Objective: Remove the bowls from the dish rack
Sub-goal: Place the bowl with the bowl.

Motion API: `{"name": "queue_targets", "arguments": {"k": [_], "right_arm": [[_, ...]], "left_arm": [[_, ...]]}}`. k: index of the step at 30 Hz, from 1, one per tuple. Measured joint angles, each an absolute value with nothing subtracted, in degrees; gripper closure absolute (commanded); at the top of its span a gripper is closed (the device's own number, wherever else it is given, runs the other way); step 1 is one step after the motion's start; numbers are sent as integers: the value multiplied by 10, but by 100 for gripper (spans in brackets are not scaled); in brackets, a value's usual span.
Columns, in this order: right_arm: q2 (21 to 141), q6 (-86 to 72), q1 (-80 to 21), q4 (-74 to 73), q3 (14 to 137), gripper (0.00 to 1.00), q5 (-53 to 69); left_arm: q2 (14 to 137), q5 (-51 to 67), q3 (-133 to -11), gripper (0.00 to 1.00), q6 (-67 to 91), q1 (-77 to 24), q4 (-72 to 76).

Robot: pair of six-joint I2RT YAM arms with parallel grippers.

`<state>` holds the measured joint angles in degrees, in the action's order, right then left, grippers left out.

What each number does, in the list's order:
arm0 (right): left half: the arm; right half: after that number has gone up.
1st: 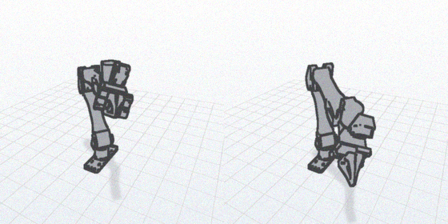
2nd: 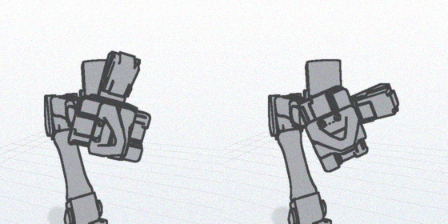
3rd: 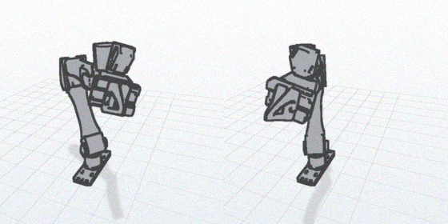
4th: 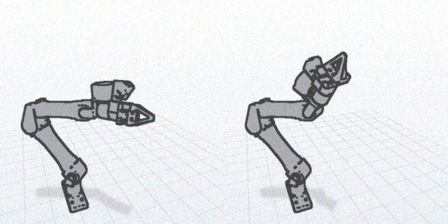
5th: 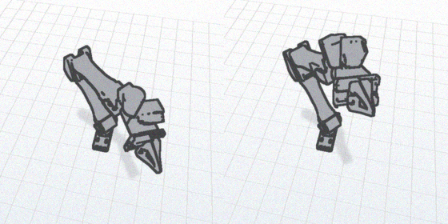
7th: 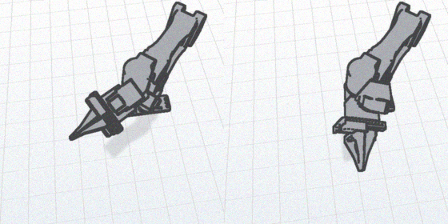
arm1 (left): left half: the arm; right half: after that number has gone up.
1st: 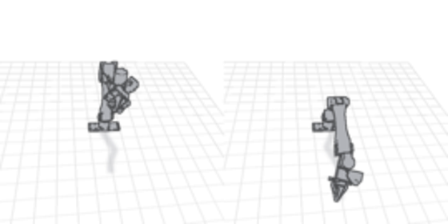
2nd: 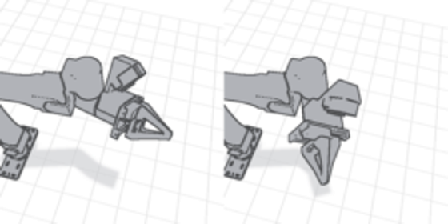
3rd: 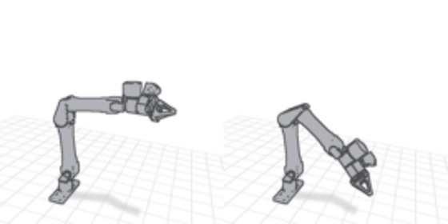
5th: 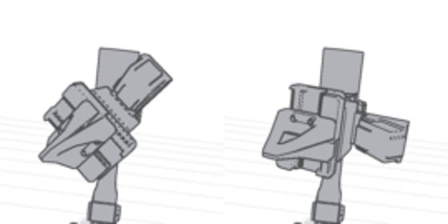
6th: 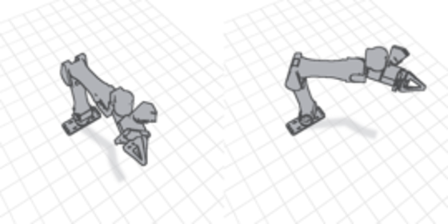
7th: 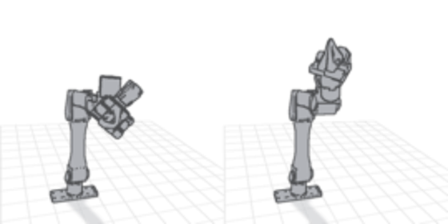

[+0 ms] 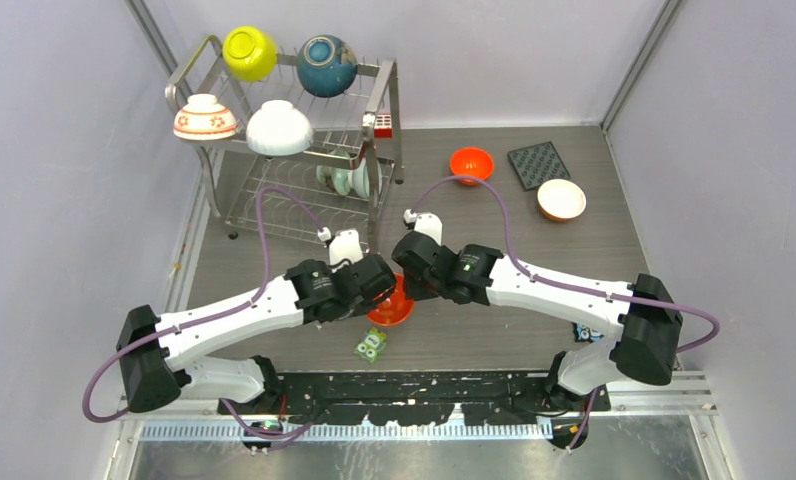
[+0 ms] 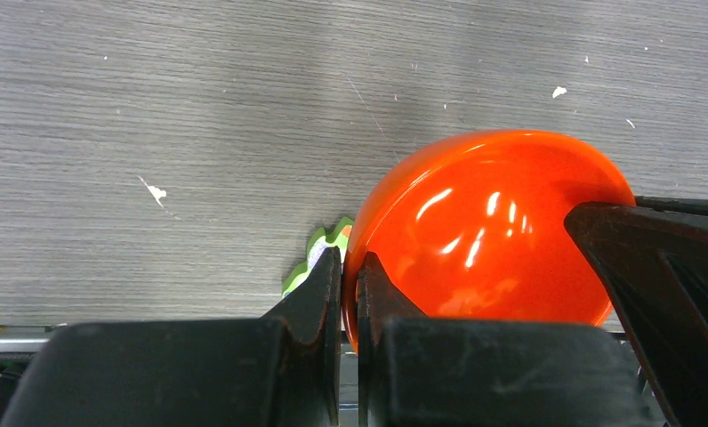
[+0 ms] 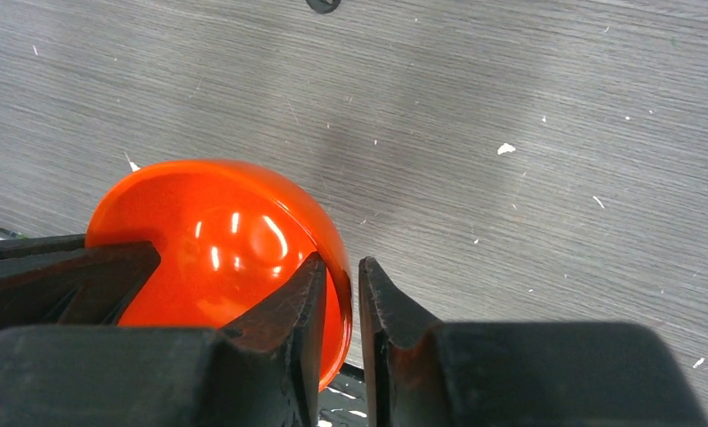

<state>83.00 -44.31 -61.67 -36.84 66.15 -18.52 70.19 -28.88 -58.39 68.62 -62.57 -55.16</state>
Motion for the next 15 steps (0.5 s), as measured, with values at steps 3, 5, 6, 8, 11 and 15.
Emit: {"name": "queue_targets", "arguments": {"k": [3,5,6,8,11,15], "right_arm": [[830,-443,-617,-367,660,87,-182],[830,-439,-618,-369,659,94,-181],[830,-435,-618,-370,659,97,-180],[830,-429,-620,-375,658,99,-178],[830,-424,-623,-383,658,99,-175],[830,-426,-622,-402,659,99,-187]], "left_arm": [[701,-289,-584,100,686,-626,-551],[701,-289,-584,100,686,-626,-552],[701,-289,-584,100,685,-626,-552],[701,-289,-584,86,682,-626,-552],[701,-290,-584,53,679,-626,-550],[686,-282,-584,17,663,-626,-533]]}}
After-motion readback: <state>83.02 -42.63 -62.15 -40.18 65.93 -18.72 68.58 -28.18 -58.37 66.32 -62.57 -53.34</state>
